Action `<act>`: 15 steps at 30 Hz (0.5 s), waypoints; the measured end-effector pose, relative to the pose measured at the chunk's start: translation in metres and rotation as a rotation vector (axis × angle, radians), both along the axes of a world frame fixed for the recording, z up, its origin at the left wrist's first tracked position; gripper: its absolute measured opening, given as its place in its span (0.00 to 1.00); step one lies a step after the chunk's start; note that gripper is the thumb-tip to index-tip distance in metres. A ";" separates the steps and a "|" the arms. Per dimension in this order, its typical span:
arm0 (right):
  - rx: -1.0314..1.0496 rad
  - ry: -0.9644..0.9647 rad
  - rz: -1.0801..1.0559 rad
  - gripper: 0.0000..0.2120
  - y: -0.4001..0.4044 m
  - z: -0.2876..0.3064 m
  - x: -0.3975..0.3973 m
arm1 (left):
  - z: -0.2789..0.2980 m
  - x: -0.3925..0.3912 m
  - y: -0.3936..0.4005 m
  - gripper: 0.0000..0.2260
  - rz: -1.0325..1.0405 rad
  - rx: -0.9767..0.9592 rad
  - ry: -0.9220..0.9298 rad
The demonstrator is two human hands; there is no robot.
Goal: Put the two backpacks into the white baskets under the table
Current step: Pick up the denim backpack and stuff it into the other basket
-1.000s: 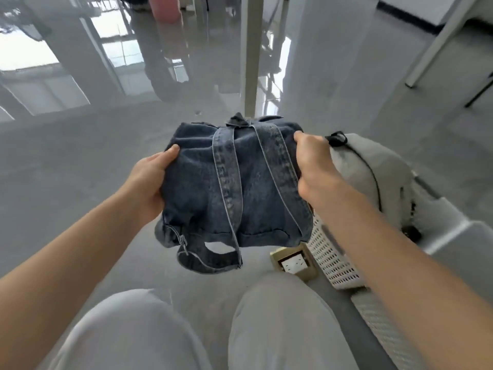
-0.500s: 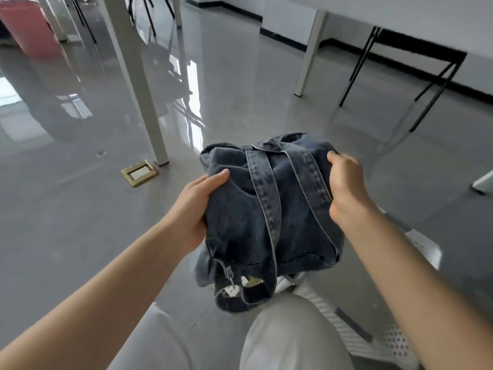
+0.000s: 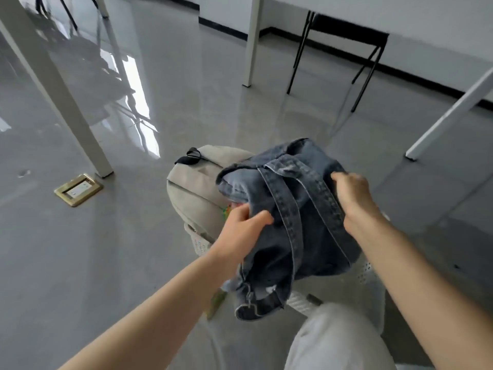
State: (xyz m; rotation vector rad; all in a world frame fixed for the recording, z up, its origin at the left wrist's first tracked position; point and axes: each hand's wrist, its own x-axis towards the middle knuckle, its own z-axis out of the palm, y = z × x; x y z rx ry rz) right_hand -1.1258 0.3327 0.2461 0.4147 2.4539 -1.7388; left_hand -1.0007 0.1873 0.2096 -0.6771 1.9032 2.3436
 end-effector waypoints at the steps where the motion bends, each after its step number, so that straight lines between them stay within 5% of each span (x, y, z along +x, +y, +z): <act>1: 0.064 -0.050 0.026 0.09 0.004 -0.009 0.001 | -0.008 -0.001 0.008 0.05 -0.030 -0.038 -0.010; 5: 0.266 -0.126 0.081 0.24 0.026 -0.029 0.003 | -0.031 -0.008 0.027 0.05 -0.071 -0.063 0.043; 9: 0.542 0.117 0.226 0.25 0.029 -0.010 0.015 | -0.031 -0.016 0.043 0.06 -0.103 -0.328 0.192; 12: 0.056 -0.126 0.373 0.20 0.018 0.022 0.029 | -0.025 -0.021 0.066 0.03 -0.184 -0.657 0.319; 15: -0.024 -0.413 0.477 0.21 0.016 0.026 0.022 | -0.030 -0.025 0.085 0.07 -0.411 -0.937 0.329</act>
